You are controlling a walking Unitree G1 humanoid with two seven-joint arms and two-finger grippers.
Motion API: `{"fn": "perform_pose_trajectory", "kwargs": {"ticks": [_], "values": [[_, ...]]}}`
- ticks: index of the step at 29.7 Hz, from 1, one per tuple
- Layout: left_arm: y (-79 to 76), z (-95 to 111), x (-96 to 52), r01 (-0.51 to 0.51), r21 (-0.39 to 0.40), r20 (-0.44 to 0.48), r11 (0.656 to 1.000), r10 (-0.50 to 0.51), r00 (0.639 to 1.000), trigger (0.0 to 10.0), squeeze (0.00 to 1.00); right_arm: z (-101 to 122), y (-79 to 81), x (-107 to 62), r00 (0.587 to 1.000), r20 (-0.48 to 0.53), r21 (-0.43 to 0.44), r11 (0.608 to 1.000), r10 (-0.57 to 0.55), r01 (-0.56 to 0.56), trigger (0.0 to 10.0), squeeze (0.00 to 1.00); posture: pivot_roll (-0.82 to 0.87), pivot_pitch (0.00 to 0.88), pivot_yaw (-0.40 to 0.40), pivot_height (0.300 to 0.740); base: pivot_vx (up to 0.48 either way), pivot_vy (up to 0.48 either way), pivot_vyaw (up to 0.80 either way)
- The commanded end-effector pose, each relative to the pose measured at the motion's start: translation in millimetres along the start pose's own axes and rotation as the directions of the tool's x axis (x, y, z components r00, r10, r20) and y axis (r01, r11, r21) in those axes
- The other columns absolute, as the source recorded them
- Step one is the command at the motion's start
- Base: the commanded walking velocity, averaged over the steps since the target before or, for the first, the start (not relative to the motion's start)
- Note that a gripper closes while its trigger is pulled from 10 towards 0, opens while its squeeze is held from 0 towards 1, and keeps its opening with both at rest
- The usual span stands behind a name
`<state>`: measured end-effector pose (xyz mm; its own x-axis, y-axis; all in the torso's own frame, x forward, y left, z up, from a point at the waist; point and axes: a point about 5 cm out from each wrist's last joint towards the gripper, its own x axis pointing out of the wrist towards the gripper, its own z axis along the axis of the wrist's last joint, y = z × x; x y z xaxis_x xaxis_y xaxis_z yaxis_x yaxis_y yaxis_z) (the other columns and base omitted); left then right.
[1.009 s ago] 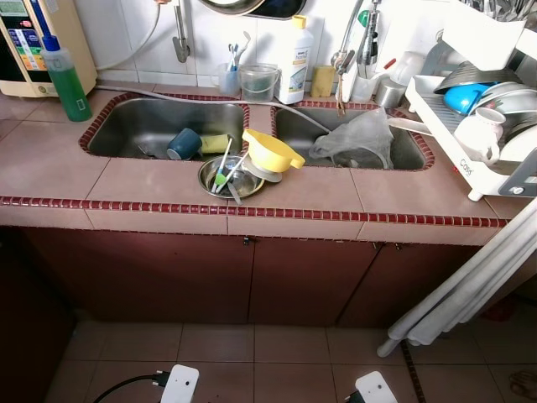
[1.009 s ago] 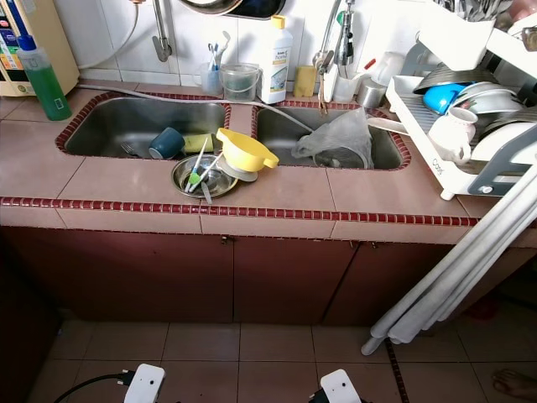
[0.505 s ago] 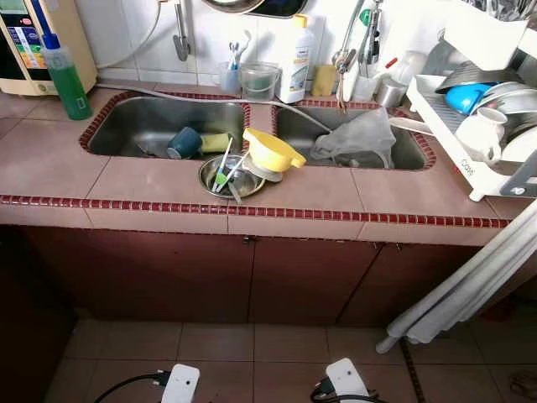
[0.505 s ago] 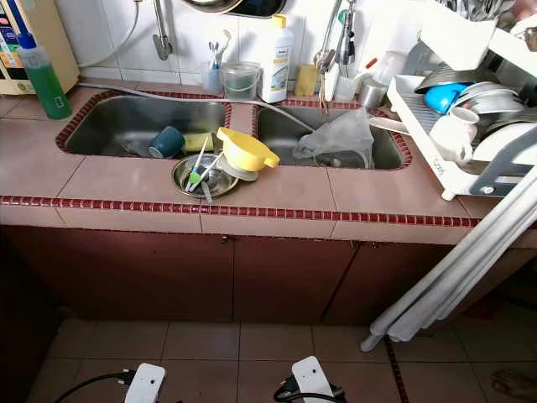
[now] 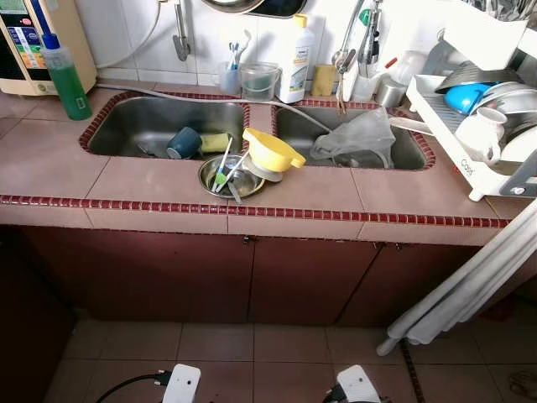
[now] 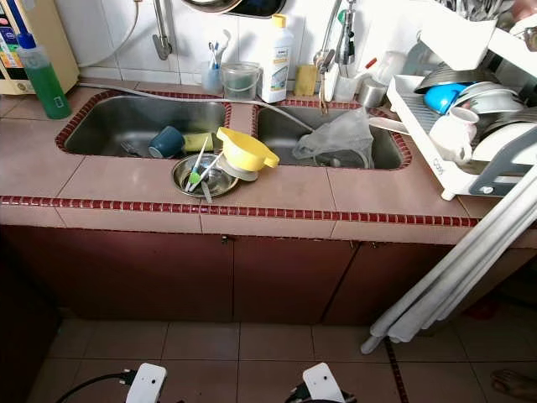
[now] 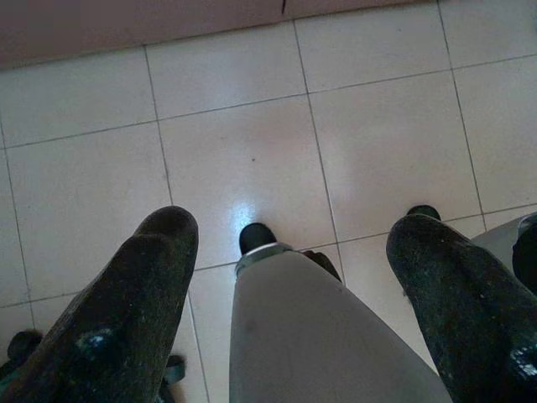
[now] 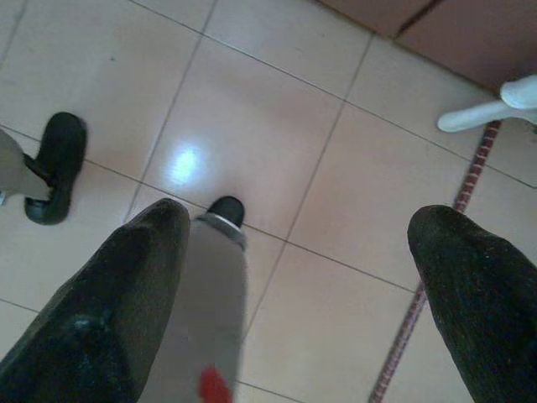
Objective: Kitchen organization
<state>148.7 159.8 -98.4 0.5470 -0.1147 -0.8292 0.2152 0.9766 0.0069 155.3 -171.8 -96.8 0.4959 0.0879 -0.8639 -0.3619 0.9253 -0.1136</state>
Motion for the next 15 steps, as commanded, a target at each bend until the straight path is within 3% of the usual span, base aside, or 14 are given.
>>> {"fn": "perform_pose_trajectory", "kwargs": {"ticks": [1, 11, 15], "values": [[-2.2, -6, -1.0, 0.003, -0.005, -0.023, 1.0, -0.003, 1.0, 10.0, 0.0, -3, -3.5, -1.2, 1.0, -0.002, 0.02, 1.0, -0.005, 0.005, 10.0, 0.0, 0.07, 0.0, -0.062, 0.74, 0.0, 0.0, 0.0], [-1.6, -5, -0.9, 0.004, -0.003, -0.023, 1.0, -0.004, 1.0, 10.0, 0.0, -6, -3.4, -2.0, 1.0, -0.005, 0.02, 1.0, -0.003, 0.003, 10.0, 0.0, 0.07, 0.0, -0.063, 0.74, 0.0, 0.0, 0.0], [-2.0, -5, -0.8, 0.005, -0.004, -0.022, 1.0, -0.005, 1.0, 10.0, 0.0, 6, 6.9, 1.9, 1.0, 0.011, 0.017, 1.0, 0.007, -0.007, 10.0, 0.0, 0.07, 0.0, -0.063, 0.74, 0.0, 0.0, 0.0]]}}
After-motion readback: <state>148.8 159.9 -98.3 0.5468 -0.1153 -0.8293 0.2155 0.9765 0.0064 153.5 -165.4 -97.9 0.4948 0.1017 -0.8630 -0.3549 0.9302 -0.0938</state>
